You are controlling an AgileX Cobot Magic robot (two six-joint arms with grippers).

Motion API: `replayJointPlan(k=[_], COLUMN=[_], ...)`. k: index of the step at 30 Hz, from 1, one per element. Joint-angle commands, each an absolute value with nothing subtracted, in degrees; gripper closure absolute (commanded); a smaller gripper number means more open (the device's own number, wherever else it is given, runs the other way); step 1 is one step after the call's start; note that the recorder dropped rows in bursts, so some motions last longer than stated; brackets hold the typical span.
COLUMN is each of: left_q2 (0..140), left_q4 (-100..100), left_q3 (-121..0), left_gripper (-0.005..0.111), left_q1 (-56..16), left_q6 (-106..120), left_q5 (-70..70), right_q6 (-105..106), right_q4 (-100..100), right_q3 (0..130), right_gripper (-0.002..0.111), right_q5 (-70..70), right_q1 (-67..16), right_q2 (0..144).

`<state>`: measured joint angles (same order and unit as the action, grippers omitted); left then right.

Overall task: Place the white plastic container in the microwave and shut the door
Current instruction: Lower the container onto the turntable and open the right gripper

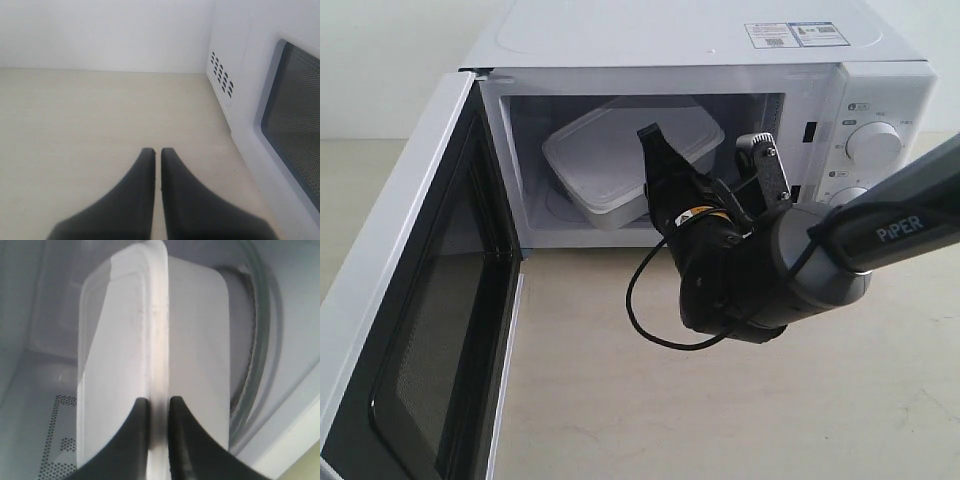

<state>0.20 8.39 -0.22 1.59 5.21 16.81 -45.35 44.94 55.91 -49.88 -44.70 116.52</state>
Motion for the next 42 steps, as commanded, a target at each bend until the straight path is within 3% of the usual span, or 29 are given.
replayJointPlan(k=[1, 7, 30, 32, 36, 42], left_q2=[0.0, 0.0, 0.0, 0.0, 0.0, 0.0], left_q4=[8.04, 8.04, 8.04, 8.04, 8.04, 8.04], left_q3=[0.0, 0.0, 0.0, 0.0, 0.0, 0.0], left_gripper=[0.102, 0.102, 0.102, 0.102, 0.102, 0.102], left_q1=[1.66, 1.66, 1.66, 1.66, 1.66, 1.66], left_q6=[4.8, 4.8, 4.8, 4.8, 4.8, 4.8], left_q5=[16.32, 16.32, 16.32, 16.32, 16.32, 16.32], right_q6=[-45.1, -45.1, -43.25, -43.14, -43.14, -44.55], right_q4=[44.31, 44.44, 41.57, 41.77, 41.67, 41.89], right_q3=[56.13, 56.13, 55.99, 55.99, 55.99, 53.92], right_gripper=[0.103, 0.074, 0.074, 0.071, 0.052, 0.052], right_q5=[-51.48, -51.6, -55.04, -55.17, -53.92, -52.29], right_q1=[-43.94, -43.83, -43.94, -43.94, -43.94, -43.94], right_q2=[116.44, 116.44, 115.76, 115.48, 114.99, 114.16])
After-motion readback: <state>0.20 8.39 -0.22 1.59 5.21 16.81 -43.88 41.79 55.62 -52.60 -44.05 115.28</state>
